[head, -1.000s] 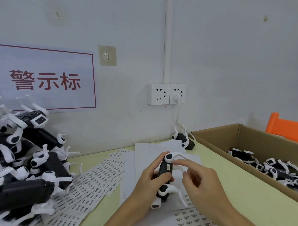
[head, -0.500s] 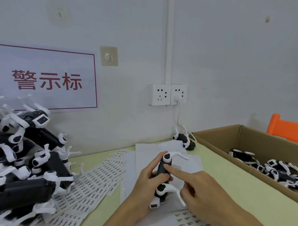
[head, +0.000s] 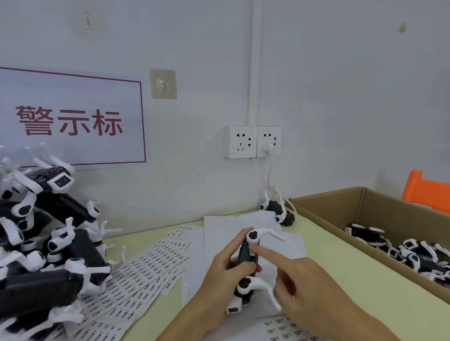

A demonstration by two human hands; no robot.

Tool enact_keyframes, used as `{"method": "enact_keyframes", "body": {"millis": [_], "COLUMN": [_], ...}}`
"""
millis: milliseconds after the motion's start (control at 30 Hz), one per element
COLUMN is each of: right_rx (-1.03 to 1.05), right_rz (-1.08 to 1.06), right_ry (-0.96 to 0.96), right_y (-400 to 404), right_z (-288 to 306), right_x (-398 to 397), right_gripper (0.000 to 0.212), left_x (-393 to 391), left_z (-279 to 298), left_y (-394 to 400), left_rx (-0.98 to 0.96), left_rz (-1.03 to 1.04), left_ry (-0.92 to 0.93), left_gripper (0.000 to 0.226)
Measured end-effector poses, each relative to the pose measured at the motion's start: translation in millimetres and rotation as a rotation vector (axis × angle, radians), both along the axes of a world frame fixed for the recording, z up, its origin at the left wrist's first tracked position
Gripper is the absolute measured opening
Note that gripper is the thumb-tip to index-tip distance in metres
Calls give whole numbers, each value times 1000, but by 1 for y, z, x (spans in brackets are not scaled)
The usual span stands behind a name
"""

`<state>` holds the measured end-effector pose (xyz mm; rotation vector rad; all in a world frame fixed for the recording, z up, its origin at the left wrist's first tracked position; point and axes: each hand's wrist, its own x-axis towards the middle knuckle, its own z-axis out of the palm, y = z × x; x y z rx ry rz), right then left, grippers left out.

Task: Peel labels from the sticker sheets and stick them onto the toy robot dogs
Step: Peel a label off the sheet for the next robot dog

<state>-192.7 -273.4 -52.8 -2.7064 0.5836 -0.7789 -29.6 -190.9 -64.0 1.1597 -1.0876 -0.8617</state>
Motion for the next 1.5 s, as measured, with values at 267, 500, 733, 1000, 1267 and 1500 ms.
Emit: {"method": "enact_keyframes", "body": {"millis": [267,500,733,1000,1267,1500], "right_rx": [14,81,98,222,-76,496], "right_rz": [0,47,60,-58,-92,-74], "right_ry": [35,49,-58,-388,-5,-414], "right_y": [3,-2,-7,0,10,-3], "right_z": [0,-3,-7,6,-8,3], "right_x": [0,1,2,-2,10,5], "right_gripper": [74,73,60,23,81,22], "left_x": [1,3,3,5,4,7], "left_z": [-1,-1,0,-3,-3,-4], "left_y": [0,0,-1,-3,-3,-7], "left_rx": [4,-3,18,13,-35,32], "left_rz": [-11,-49,-97,38,121,150], "left_ry": [19,74,232,353,431,413], "left_gripper": [56,56,59,63,65,38]}}
